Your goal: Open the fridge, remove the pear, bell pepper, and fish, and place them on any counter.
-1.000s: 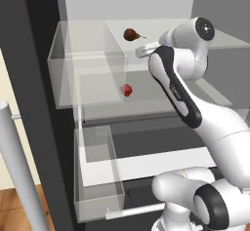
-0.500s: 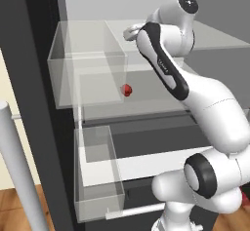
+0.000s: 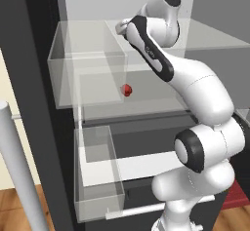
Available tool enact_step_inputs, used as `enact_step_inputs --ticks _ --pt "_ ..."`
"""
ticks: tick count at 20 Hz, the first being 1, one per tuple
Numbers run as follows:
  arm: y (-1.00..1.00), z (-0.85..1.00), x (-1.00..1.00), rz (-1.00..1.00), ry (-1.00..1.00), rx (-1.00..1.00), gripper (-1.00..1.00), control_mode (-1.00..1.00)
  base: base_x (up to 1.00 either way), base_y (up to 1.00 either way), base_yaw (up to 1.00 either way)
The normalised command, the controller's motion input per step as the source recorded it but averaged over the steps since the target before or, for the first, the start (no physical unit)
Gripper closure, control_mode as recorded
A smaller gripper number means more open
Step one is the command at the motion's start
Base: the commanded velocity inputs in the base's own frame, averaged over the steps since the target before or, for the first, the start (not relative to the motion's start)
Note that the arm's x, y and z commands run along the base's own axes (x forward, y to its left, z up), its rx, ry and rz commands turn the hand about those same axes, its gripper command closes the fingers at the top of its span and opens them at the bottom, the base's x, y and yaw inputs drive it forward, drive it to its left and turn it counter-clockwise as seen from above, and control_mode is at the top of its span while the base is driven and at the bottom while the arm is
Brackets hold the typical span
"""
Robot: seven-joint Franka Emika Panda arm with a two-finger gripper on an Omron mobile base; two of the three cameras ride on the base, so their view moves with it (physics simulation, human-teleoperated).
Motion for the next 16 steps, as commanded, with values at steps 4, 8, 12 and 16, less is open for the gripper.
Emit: enact_step_inputs --ticks 4,8,12,16 --pt "0.01 -0.08 0.23 -0.01 0.0 0.0 -1.0 -1.0 0.0 0.0 0.0" --pt "0.06 -0.08 0.02 0.0 0.0 0.0 -1.0 -1.0 0.0 0.0 0.0" --pt "0.04 -0.12 -0.03 0.0 0.0 0.0 -1.0 -1.0 0.0 0.0 0.0" --pt "0.0 -0.29 -0.04 -0.04 0.0 0.0 -1.0 -1.0 0.0 0.0 0.0"
